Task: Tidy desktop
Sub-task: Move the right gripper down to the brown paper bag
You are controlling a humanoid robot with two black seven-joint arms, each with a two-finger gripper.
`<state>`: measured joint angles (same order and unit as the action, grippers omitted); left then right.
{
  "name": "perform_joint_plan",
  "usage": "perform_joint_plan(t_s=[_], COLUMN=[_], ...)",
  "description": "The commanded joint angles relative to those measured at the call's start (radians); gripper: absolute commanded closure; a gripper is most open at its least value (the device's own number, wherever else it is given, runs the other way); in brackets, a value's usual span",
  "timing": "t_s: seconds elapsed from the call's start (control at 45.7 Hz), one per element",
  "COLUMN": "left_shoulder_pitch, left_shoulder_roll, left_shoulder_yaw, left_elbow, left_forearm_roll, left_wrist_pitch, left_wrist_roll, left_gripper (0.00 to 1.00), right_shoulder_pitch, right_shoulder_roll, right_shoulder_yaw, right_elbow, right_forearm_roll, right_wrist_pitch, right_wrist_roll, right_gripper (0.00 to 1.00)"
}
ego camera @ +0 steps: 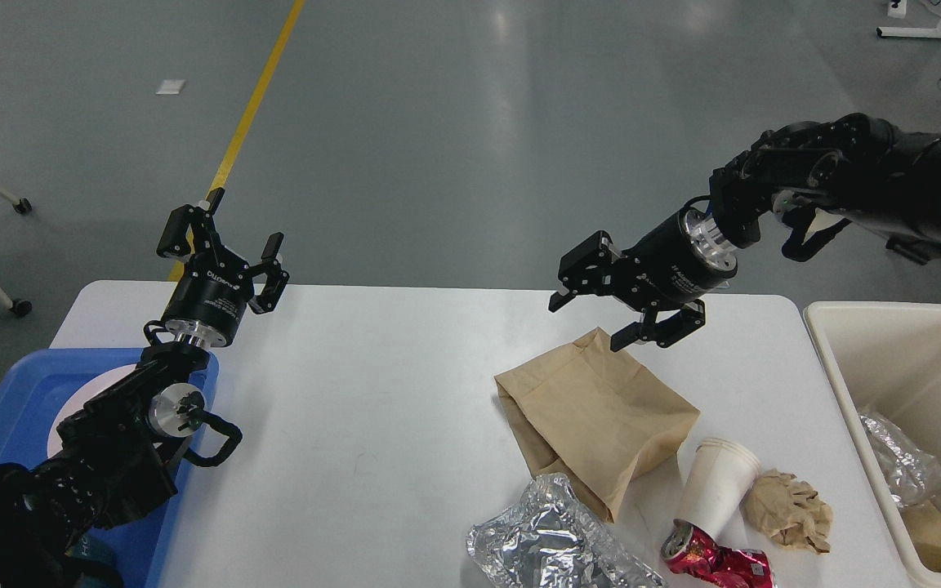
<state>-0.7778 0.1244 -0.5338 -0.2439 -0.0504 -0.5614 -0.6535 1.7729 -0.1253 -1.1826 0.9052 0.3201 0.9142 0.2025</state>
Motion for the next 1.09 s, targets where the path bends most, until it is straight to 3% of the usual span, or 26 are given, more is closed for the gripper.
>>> perform_joint_plan(t_s=[0.0,0.131,0.481,0.919,1.072], left_shoulder_pitch=[0.0,0.0,0.0,0.0,0.0], left_shoulder_roll=[0.0,0.0,0.0,0.0,0.0], left_shoulder_yaw=[0.0,0.0,0.0,0.0,0.0], left_elbow=[0.0,0.0,0.0,0.0,0.0], left_forearm_roll=[0.001,0.001,0.0,0.0,0.001], left_wrist_pitch=[0.0,0.0,0.0,0.0,0.0], left_wrist_roll=[0.0,0.0,0.0,0.0,0.0], left_gripper=[0.03,0.04,0.03,0.03,0.03], right_shoulder_pitch=[-0.033,-0.052,-0.125,-0.214,-0.224], right_shoulder_roll=[0.027,0.036,0.053,0.128,0.13], right_shoulder_yaw=[-0.003,0.001,0.049,0.072,0.098], right_elbow=[0.0,-0.018,-0.051,-0.08,-0.092], right_forearm_roll=[0.014,-0.186,-0.662,-0.907,-0.918], right_wrist_pitch=[0.0,-0.005,-0.164,-0.216,-0.218], right_wrist_roll=[-0.002,0.0,-0.012,-0.02,-0.046], right_gripper=[0.08,0.08,0.09,0.09,0.09])
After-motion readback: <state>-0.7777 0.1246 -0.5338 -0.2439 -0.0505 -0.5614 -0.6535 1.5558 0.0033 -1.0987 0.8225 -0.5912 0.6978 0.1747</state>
